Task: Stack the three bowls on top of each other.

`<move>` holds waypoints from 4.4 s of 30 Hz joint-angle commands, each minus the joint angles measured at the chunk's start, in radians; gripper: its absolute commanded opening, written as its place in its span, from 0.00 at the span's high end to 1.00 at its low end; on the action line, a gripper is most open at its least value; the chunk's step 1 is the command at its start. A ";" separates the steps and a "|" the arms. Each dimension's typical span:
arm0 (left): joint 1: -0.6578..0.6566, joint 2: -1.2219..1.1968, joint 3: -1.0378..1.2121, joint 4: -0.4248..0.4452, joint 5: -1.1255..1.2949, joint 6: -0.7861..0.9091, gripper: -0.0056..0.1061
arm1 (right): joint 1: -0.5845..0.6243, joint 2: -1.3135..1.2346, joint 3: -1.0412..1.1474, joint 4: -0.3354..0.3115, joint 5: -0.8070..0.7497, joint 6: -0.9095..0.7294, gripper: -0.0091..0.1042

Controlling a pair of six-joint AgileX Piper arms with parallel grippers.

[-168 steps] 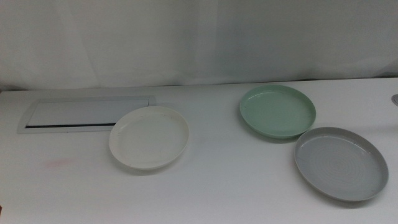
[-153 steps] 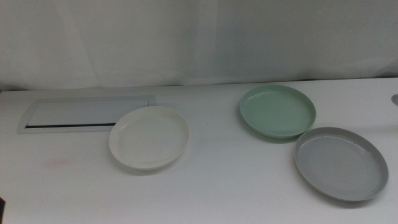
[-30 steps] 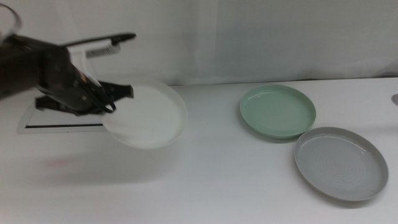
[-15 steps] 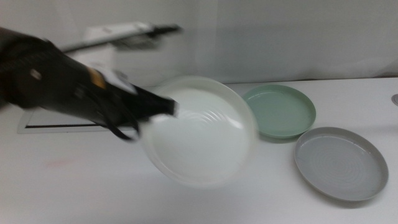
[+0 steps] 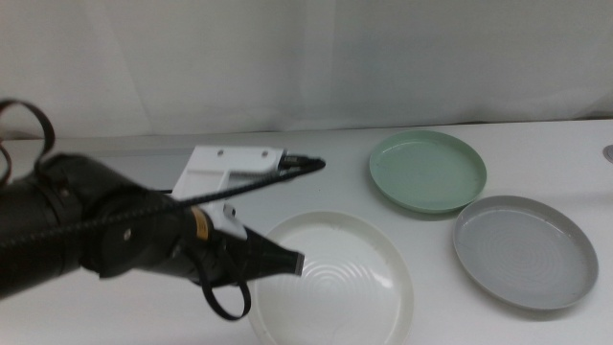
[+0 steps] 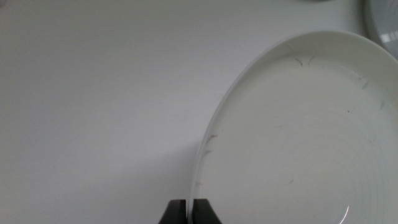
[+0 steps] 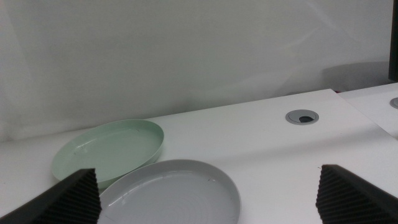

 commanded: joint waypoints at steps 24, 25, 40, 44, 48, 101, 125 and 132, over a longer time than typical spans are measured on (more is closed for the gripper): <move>-0.010 0.237 0.078 -0.014 -0.215 -0.026 0.98 | 0.004 -0.032 0.039 -0.002 -0.014 -0.003 0.09; -0.010 0.237 0.078 -0.014 -0.221 -0.026 0.98 | 0.004 -0.032 0.039 -0.002 -0.014 -0.003 0.09; -0.010 0.237 0.057 -0.008 -0.252 -0.015 0.12 | 0.004 -0.032 0.039 -0.002 -0.014 -0.003 0.09; -0.008 0.218 -0.013 0.054 -0.183 0.004 0.12 | 0.004 -0.032 0.039 -0.002 -0.014 -0.003 0.09; 0.028 0.162 -0.108 0.201 -0.115 -0.005 0.12 | 0.004 -0.032 0.039 -0.002 -0.014 -0.003 0.09; 0.558 -1.415 0.917 0.331 -0.382 -0.120 0.97 | 0.004 -0.032 0.039 -0.002 -0.052 -0.008 0.09; 0.558 -1.415 0.919 0.342 -0.402 -0.116 0.98 | 0.004 0.205 -0.578 0.053 0.406 -0.170 0.09; 0.558 -1.415 0.919 0.342 -0.402 -0.116 0.98 | 0.004 0.571 -0.829 0.057 0.639 -0.156 0.10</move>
